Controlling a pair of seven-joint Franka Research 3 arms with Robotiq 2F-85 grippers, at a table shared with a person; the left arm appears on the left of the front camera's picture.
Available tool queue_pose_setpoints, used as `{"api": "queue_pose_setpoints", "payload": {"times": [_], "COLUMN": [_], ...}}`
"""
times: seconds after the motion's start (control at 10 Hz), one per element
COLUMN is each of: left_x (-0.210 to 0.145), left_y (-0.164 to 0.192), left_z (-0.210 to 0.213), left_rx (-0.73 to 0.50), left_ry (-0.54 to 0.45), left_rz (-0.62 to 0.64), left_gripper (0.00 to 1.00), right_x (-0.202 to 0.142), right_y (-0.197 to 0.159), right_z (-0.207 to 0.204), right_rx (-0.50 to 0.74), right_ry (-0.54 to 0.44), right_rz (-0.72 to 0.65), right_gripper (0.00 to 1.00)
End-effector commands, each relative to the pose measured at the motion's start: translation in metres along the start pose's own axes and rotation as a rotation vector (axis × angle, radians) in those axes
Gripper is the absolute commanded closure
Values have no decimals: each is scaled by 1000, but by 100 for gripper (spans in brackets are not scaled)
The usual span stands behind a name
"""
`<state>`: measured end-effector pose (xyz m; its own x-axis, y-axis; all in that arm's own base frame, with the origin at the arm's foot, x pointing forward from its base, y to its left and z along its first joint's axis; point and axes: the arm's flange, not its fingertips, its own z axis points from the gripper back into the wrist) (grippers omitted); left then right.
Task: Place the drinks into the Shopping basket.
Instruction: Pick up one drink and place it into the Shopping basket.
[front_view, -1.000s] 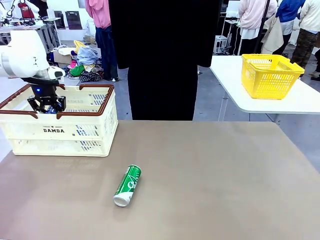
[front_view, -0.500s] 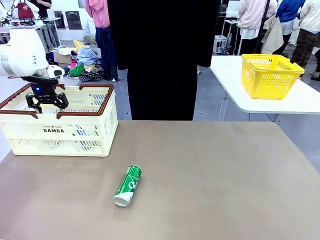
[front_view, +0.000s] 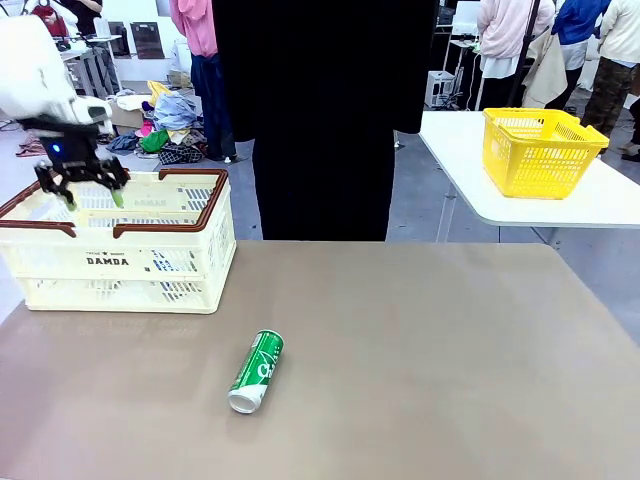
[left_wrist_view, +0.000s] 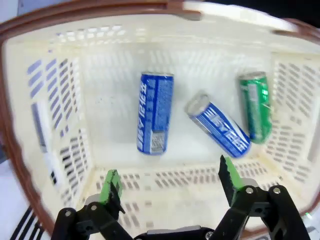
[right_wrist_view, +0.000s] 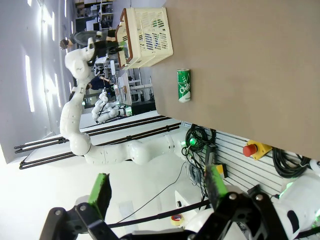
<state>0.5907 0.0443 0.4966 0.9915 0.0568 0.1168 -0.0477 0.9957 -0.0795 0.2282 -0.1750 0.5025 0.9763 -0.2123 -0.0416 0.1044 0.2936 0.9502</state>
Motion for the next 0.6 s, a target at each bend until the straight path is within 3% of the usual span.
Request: {"api": "queue_pose_setpoints", "payload": {"times": [0.0, 0.1, 0.2, 0.4, 0.5], "left_x": [-36, -61, -78, -97, -100], "left_y": [7, 14, 26, 73, 121], "left_z": [65, 105, 137, 176, 180], "left_rx": [-120, -237, -355, -711, -832], "left_ry": [-16, 20, 31, 110, 173], "left_rz": [-64, -197, -234, -104, -161], "left_gripper": [0, 0, 0, 0, 0], "right_x": [-2, -2, -2, -2, -2], "right_y": [-1, -1, -1, -1, -1], "right_z": [3, 3, 3, 3, 3], "right_rx": [-8, -8, -8, -8, -8], "right_ry": [8, 8, 8, 8, 8], "right_rz": [19, 19, 19, 19, 19], "right_gripper": [0, 0, 0, 0, 0]}}
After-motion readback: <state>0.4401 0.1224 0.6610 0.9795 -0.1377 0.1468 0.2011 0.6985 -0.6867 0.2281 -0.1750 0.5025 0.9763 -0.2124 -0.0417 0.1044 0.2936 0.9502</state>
